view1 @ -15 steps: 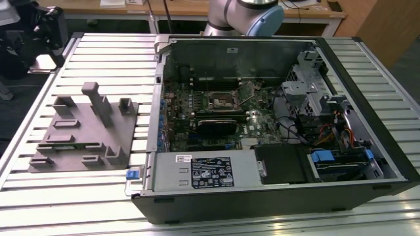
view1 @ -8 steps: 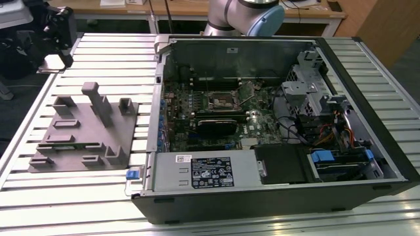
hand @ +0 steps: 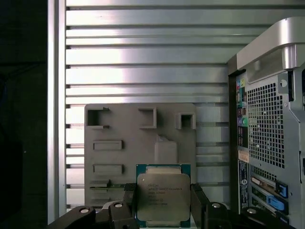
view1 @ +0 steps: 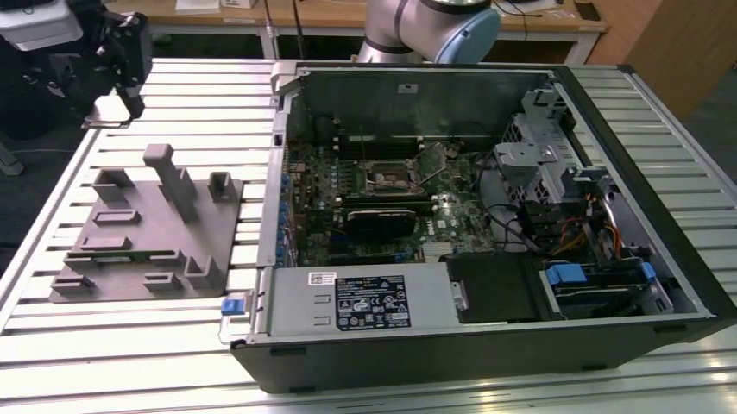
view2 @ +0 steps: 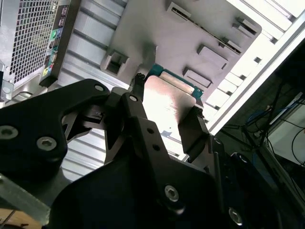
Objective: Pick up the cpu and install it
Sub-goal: 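Pick up the cpu and move it towards the insertion slot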
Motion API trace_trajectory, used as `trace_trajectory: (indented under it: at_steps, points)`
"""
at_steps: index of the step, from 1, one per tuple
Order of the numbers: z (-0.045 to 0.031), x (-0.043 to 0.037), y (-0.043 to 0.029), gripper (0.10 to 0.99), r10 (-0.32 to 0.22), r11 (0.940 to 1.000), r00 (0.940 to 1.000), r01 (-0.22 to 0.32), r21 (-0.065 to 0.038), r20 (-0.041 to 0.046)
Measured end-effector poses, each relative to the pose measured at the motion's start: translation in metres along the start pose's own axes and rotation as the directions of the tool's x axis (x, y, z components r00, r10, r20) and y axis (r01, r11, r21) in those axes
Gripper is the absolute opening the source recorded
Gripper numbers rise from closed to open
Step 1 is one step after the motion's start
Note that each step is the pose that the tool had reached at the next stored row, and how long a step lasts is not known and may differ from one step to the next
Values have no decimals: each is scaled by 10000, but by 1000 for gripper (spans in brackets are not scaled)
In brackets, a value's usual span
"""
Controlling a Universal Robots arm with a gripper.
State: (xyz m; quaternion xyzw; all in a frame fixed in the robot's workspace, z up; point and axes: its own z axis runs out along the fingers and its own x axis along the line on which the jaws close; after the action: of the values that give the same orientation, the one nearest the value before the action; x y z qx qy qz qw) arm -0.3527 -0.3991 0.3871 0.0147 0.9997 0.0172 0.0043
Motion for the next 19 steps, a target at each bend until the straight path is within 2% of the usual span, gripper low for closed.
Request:
trace_trajectory:
  at_steps: [19]
  points:
    - [3,-423,13,541,0,10000,10000,0,1,-1]
